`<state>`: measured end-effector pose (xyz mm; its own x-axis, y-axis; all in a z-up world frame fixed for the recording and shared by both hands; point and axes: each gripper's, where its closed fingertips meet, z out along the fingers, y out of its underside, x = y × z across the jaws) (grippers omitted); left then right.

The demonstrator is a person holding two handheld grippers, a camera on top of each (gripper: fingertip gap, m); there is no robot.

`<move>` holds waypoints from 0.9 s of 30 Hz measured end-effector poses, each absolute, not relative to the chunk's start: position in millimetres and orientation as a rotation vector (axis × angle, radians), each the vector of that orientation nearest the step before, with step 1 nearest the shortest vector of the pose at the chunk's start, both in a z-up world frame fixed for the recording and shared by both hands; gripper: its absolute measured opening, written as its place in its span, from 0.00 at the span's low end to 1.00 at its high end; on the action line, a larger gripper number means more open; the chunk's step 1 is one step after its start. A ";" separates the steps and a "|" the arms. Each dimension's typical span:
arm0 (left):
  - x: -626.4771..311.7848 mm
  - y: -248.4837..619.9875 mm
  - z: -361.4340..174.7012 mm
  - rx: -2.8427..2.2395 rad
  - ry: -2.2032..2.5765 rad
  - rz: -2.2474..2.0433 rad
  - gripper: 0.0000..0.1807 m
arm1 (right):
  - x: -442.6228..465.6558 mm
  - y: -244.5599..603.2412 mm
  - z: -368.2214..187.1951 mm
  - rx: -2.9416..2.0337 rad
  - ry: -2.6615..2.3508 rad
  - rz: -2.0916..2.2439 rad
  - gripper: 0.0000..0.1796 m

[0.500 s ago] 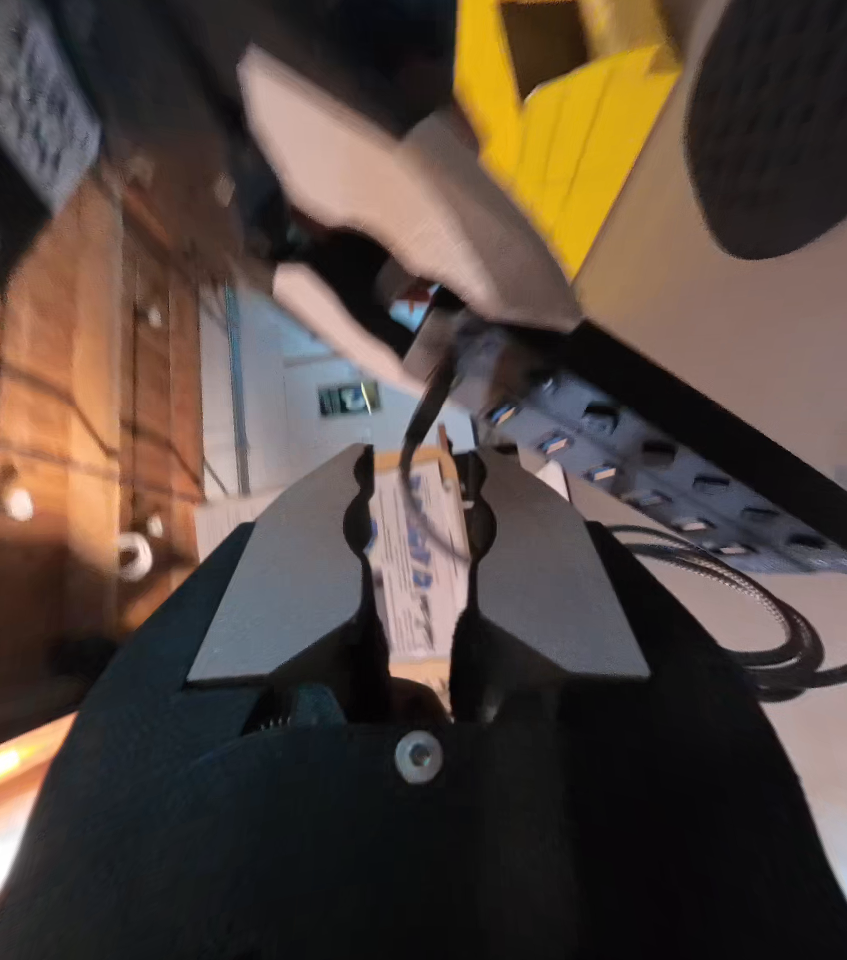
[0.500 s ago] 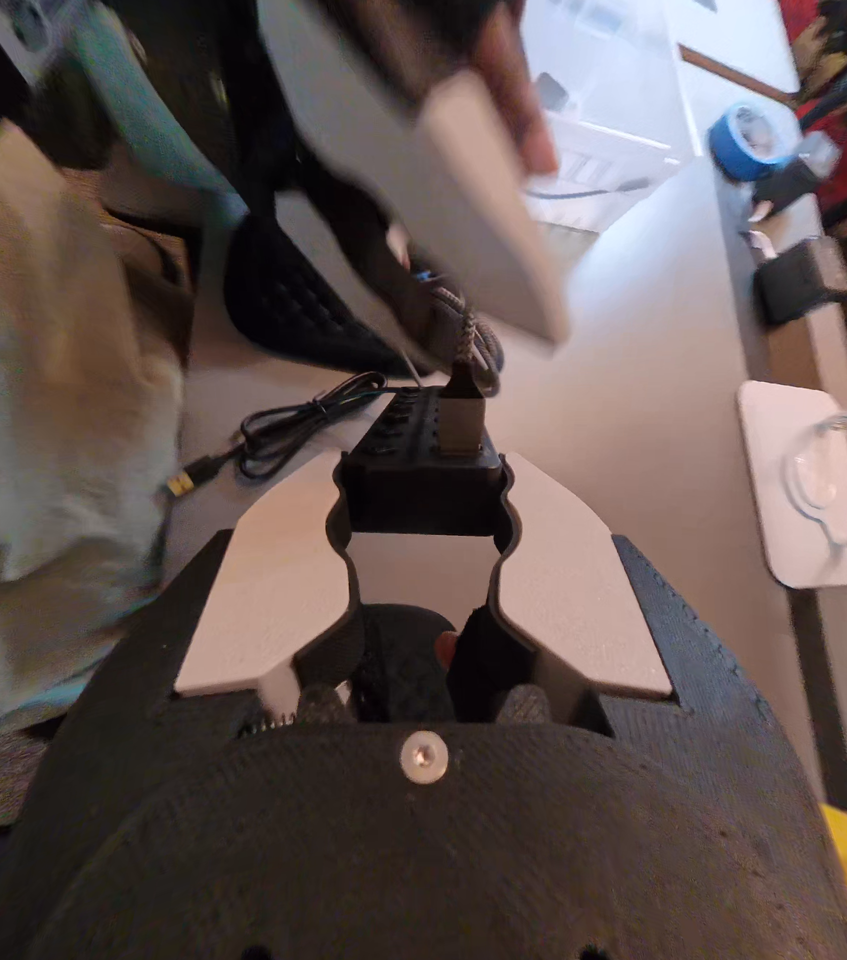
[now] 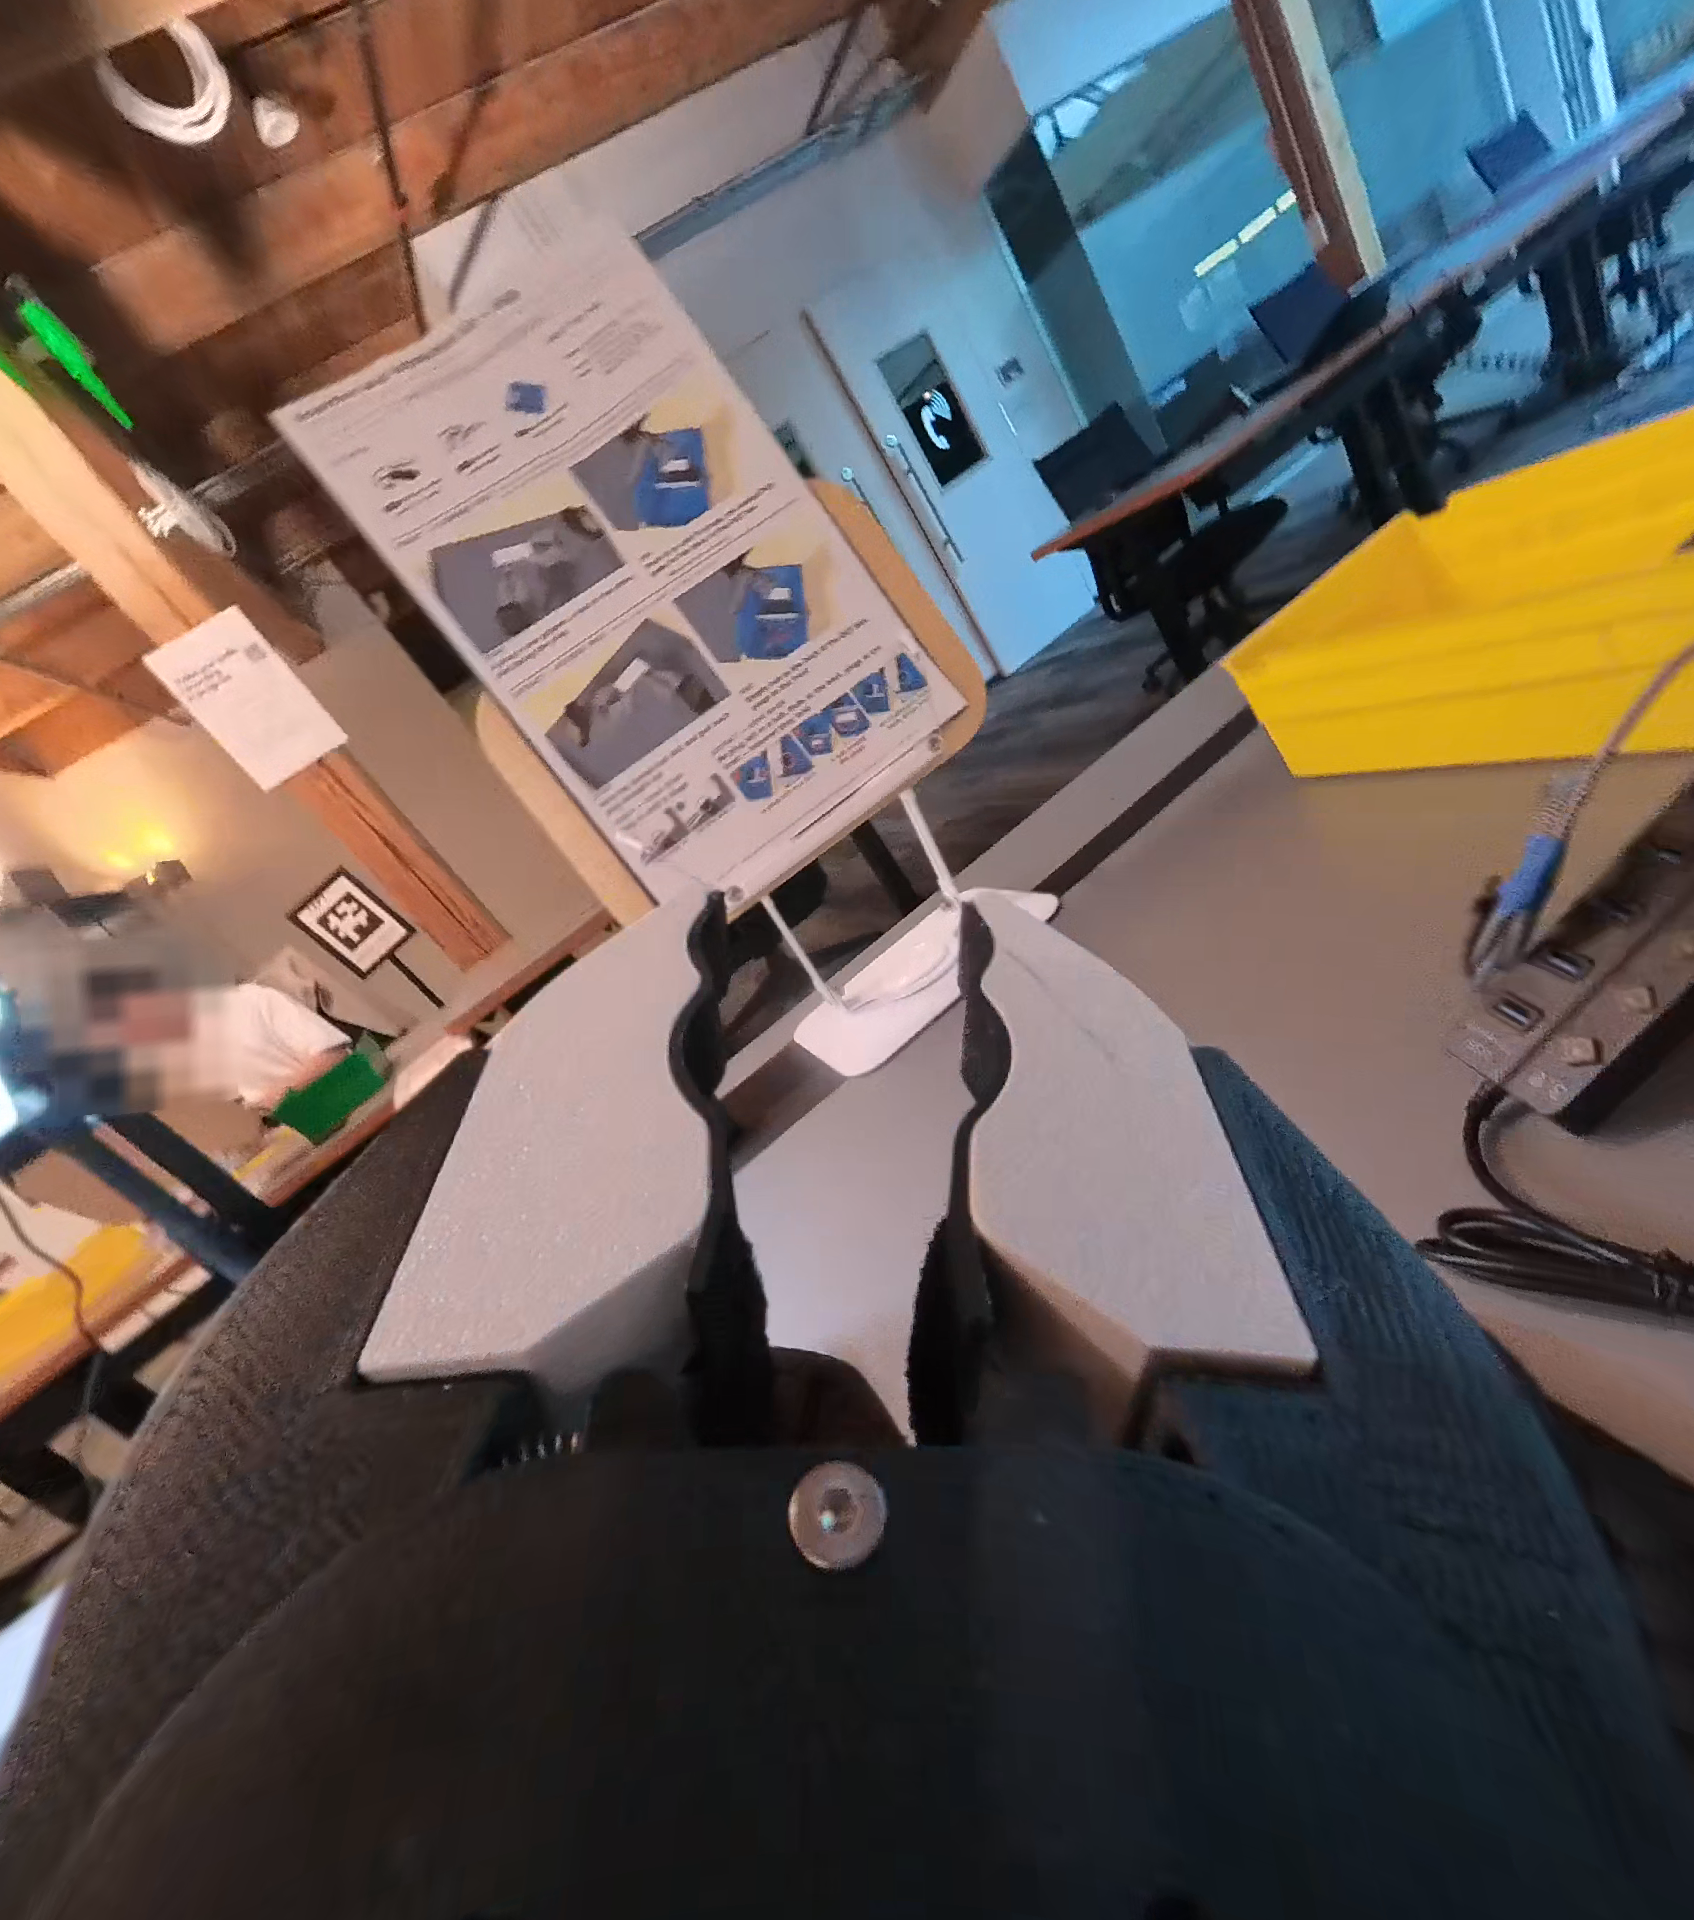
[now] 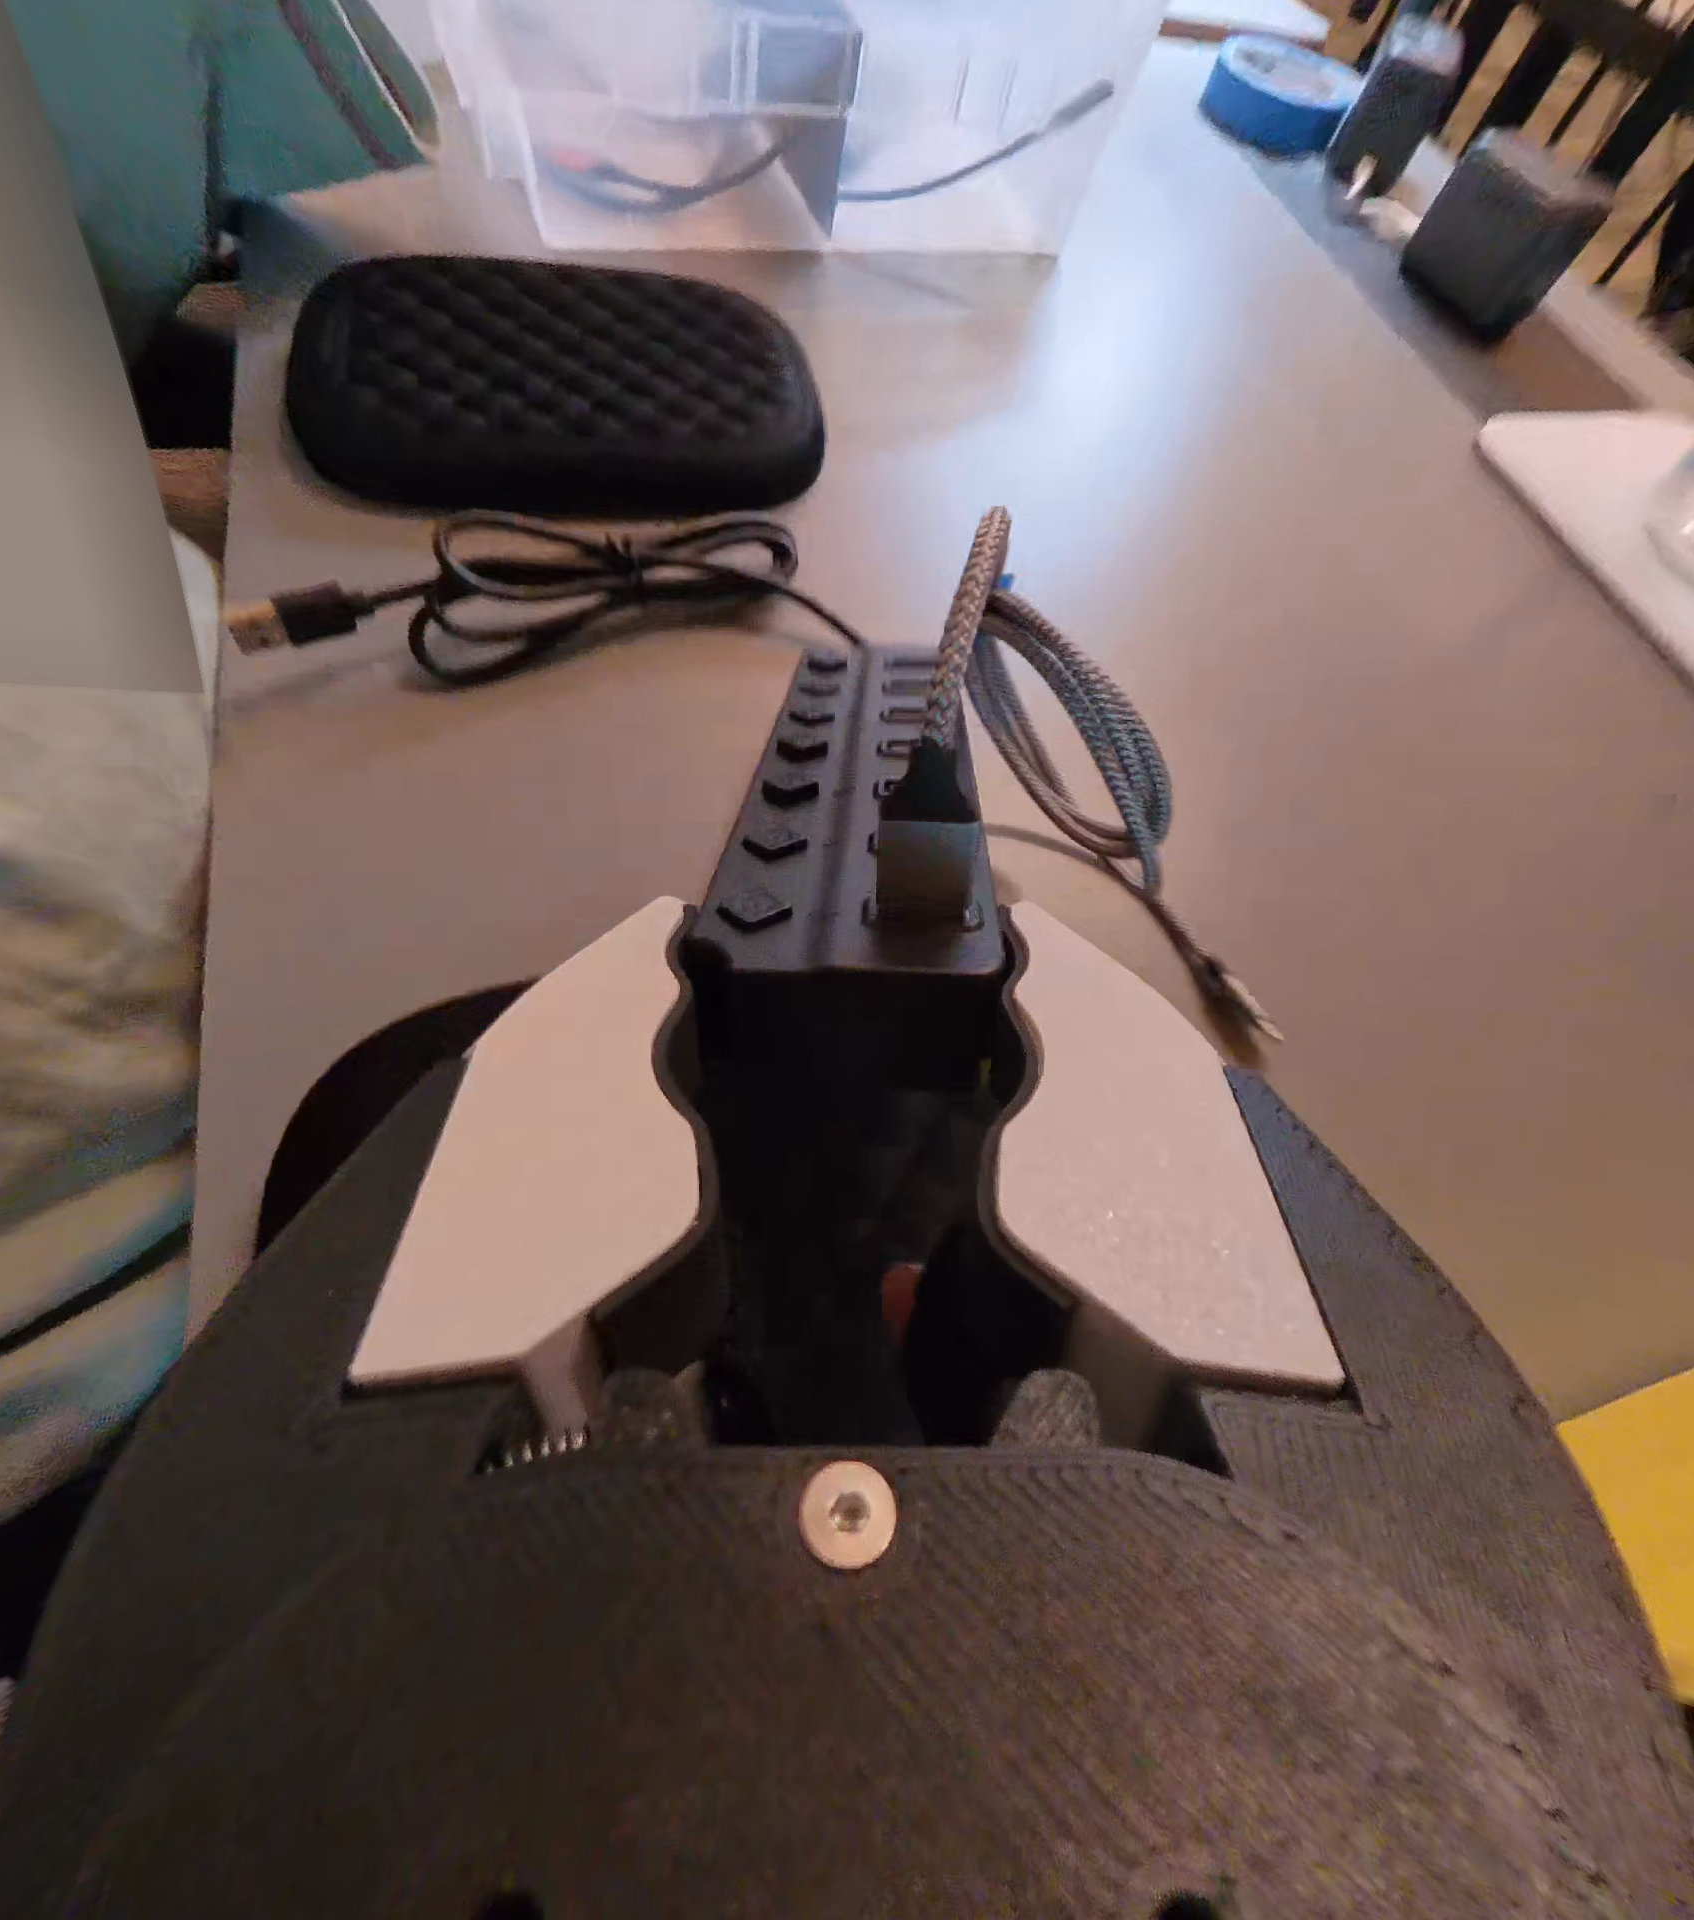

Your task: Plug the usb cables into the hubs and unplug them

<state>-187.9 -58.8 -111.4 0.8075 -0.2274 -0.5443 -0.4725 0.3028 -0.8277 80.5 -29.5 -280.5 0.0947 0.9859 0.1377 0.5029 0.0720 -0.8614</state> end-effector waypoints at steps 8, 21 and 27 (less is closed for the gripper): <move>-251.4 -84.7 -95.4 -1.330 0.480 0.074 0.21 | 100.1 -28.5 -319.1 -1.631 -1.556 0.728 0.31; -355.1 -111.8 -159.6 -1.786 0.310 0.217 0.22 | 119.4 -20.0 -278.5 -1.649 -1.551 0.434 0.41; -350.7 -100.9 -235.0 -2.192 0.282 0.018 0.28 | 103.6 -28.9 -231.7 -1.467 -1.531 0.310 0.36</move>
